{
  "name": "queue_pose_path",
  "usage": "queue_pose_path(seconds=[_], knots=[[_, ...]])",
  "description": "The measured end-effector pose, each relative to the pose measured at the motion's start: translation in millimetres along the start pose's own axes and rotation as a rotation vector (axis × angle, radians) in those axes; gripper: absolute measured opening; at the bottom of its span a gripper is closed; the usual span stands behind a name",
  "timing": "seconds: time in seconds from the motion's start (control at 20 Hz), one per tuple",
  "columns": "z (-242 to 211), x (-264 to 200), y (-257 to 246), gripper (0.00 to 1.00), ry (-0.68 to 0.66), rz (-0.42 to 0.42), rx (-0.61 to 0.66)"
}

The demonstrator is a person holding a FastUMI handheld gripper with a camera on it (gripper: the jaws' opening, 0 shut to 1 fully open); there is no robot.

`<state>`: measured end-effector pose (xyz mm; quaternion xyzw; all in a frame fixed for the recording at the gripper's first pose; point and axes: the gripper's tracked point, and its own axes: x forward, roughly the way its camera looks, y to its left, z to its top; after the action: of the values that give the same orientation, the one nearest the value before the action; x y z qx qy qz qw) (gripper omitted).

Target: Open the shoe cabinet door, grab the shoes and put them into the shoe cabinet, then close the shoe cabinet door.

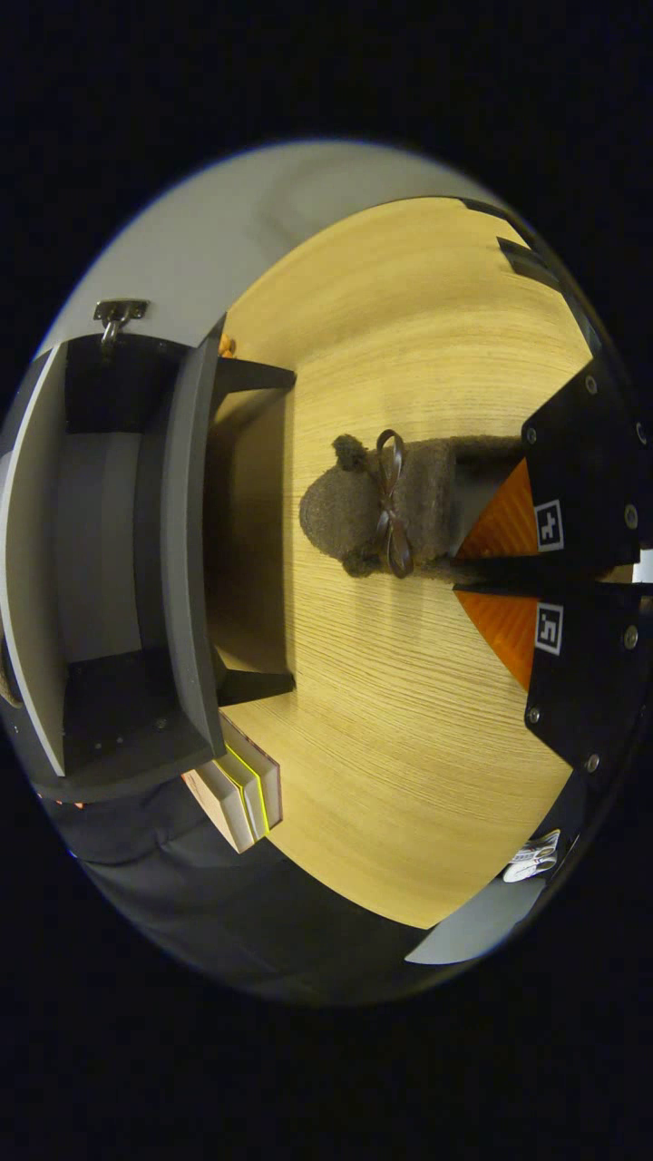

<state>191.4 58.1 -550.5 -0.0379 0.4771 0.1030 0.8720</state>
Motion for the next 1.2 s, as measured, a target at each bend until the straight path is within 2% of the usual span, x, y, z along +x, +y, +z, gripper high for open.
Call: queue_pose_path(seconds=[0.35, 0.55, 0.8, 1.0, 1.2], knots=[[45.8, -76.1, 9.2, 0.07, -0.116, -0.057, -0.009], [79.6, -132.8, 25.0, 0.07, -0.197, -0.057, -0.018], [143.8, -194.8, 29.2, 0.07, -0.322, -0.059, 0.022], [193.6, -211.2, 27.9, 0.06, -0.389, -0.063, 0.022], [250.7, -203.6, 18.8, 0.06, -0.436, -0.073, -0.014]])
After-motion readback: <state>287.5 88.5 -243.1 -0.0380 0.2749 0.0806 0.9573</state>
